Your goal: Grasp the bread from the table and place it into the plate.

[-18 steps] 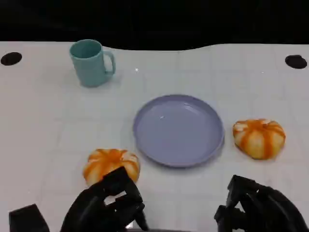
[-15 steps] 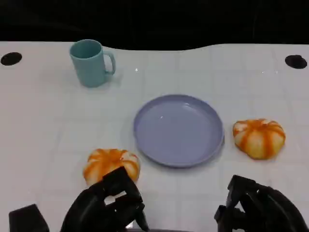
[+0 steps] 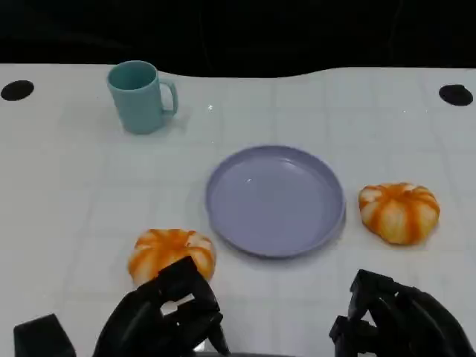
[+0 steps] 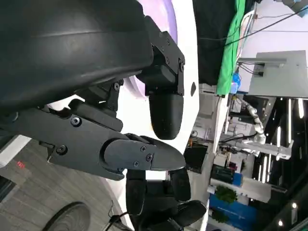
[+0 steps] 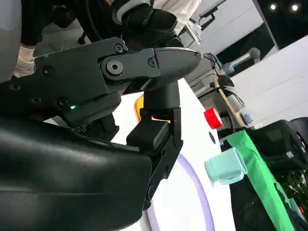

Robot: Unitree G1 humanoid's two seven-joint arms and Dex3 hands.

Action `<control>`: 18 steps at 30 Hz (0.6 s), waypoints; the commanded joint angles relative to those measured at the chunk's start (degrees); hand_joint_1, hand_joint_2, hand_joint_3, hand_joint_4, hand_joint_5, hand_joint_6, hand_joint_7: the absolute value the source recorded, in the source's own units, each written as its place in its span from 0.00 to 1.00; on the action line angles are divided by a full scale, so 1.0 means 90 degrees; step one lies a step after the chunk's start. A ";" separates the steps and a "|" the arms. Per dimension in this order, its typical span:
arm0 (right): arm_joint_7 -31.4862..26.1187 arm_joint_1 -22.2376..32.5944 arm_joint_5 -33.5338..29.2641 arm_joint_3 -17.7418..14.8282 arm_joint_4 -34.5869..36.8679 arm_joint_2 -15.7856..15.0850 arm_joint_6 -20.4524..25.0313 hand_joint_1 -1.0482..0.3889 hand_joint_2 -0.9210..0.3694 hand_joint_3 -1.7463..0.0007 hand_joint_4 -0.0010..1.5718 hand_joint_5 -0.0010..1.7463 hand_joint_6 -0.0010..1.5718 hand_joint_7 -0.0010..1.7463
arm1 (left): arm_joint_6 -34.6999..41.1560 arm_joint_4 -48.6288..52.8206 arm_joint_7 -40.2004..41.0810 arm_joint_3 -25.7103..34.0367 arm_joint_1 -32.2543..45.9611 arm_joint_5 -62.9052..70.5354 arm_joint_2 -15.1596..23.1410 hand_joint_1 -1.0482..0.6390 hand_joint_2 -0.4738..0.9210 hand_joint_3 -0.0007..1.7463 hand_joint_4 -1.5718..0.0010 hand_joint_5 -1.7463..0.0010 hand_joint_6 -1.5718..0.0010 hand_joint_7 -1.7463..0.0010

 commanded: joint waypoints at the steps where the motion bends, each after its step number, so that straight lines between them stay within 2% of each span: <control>1: -0.0031 0.0030 -0.0013 -0.0014 -0.0064 -0.0069 -0.0027 0.23 0.00 0.88 0.56 0.91 0.51 0.74 | -0.0064 0.0002 0.0028 0.0035 -0.0014 0.0065 0.0054 0.25 1.00 0.15 0.60 0.00 0.69 0.09; 11: -0.0019 -0.0038 -0.0003 -0.0026 0.0040 -0.0060 -0.0029 0.24 0.00 0.88 0.56 0.91 0.50 0.75 | -0.0621 -0.0077 0.0535 0.0057 -0.0071 0.0738 0.0046 0.26 1.00 0.15 0.65 0.00 0.71 0.15; 13: -0.0006 -0.0051 -0.0019 -0.0030 0.0064 -0.0064 -0.0066 0.24 0.00 0.87 0.56 0.91 0.50 0.75 | -0.0879 -0.0118 0.0701 0.0070 -0.0119 0.1021 0.0079 0.28 1.00 0.13 0.69 0.00 0.70 0.26; 14: -0.0007 -0.0059 -0.0022 -0.0033 0.0075 -0.0065 -0.0071 0.24 0.00 0.87 0.56 0.91 0.50 0.75 | -0.1034 -0.0096 0.0761 0.0077 -0.0148 0.1137 0.0088 0.29 1.00 0.12 0.70 0.04 0.70 0.33; 17: -0.0017 -0.0070 -0.0009 -0.0039 0.0084 -0.0049 -0.0072 0.23 0.00 0.87 0.56 0.90 0.50 0.76 | -0.1262 -0.0141 0.0885 0.0094 -0.0230 0.1358 0.0170 0.30 1.00 0.12 0.70 0.11 0.70 0.45; 18: -0.0025 -0.0068 -0.0012 -0.0035 0.0079 -0.0043 -0.0073 0.23 0.00 0.87 0.56 0.90 0.50 0.76 | -0.1256 -0.0234 0.0967 0.0102 -0.0243 0.1509 0.0244 0.29 1.00 0.11 0.70 0.18 0.70 0.51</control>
